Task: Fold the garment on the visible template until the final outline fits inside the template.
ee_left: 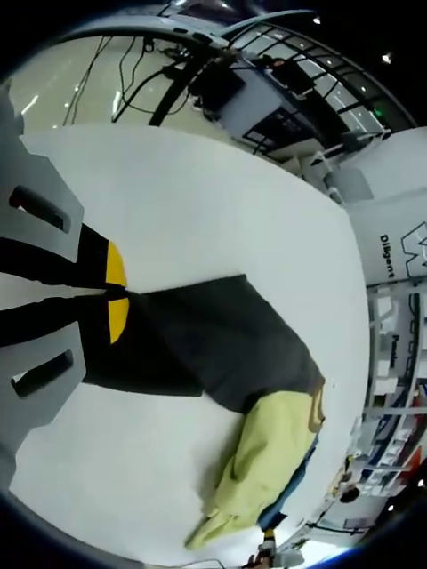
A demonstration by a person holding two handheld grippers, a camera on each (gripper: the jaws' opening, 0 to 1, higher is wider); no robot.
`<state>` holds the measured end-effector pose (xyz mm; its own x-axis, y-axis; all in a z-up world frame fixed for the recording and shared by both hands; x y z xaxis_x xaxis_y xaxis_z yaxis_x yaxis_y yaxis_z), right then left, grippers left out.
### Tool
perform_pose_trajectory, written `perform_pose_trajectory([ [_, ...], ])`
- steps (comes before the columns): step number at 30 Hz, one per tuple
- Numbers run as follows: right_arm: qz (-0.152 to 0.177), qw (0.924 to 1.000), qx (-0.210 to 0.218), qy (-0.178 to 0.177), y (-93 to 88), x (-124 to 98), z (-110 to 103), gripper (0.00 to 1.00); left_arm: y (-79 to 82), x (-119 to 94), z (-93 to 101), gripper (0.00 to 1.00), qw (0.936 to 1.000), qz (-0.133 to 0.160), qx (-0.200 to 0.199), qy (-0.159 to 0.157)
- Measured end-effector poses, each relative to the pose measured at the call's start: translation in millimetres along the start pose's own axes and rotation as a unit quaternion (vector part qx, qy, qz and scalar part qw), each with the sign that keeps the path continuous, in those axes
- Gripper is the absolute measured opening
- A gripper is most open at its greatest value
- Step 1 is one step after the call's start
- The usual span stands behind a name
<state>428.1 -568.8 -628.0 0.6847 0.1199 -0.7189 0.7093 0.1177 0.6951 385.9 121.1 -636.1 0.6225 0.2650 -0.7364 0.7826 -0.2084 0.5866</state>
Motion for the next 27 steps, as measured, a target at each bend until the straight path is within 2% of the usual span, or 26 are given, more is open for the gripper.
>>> perform_pose_trajectory([
  [3, 0.007, 0.9994, 0.032, -0.008, -4.9, -2.9, 5.8, 0.00, -0.1, 1.0, -1.7, 0.00, 1.0000, 0.000, 0.002, 0.003],
  [13, 0.018, 0.9955, 0.078, -0.050, -17.1, -14.5, 32.5, 0.00, 0.7, 2.6, -2.7, 0.00, 0.9999, 0.000, 0.012, 0.004],
  [16, 0.029, 0.9940, 0.094, -0.049, -17.0, -16.1, 37.6, 0.00, 1.0, 3.2, -2.9, 0.00, 0.9999, 0.000, 0.014, 0.001],
  [24, 0.023, 0.9932, 0.108, -0.038, -24.6, -16.0, 37.5, 0.00, 1.6, 6.4, -4.6, 0.00, 0.9999, 0.002, 0.016, 0.004],
  [27, 0.034, 0.9916, 0.119, -0.037, -27.4, -16.9, 36.9, 0.00, 3.3, 9.8, -7.7, 0.00, 0.9997, 0.003, 0.023, 0.010],
])
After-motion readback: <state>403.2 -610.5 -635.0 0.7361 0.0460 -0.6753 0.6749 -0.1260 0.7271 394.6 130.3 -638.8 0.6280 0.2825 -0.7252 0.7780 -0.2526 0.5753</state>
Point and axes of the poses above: the point that each gripper's makers call its tool centre point, and the gripper's own axes: x roughly forward along the fingers, z roughly to its right, y roughly out of its top, the point moved 4 cm from there along -x, roughly backward along the fingers, and after that the axes turned 15 degrees about y, right-handed, at the moved point
